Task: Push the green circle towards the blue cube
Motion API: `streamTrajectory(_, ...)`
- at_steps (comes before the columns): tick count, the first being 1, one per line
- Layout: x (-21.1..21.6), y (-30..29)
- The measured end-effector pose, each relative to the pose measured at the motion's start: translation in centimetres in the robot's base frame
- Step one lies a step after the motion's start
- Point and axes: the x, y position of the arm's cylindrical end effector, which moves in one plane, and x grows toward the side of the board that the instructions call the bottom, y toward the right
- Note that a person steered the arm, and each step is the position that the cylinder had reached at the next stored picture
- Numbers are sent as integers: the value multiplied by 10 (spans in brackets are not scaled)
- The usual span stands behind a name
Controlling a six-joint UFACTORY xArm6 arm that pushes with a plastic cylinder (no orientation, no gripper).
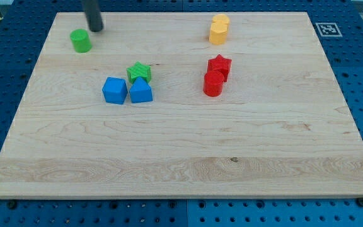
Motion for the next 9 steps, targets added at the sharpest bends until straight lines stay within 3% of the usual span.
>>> streamTrajectory(2, 57, 20)
streamTrajectory(4, 52, 20)
streamTrajectory(5, 25, 19)
streamTrajectory(7, 21, -39)
streamTrajectory(9, 87, 8)
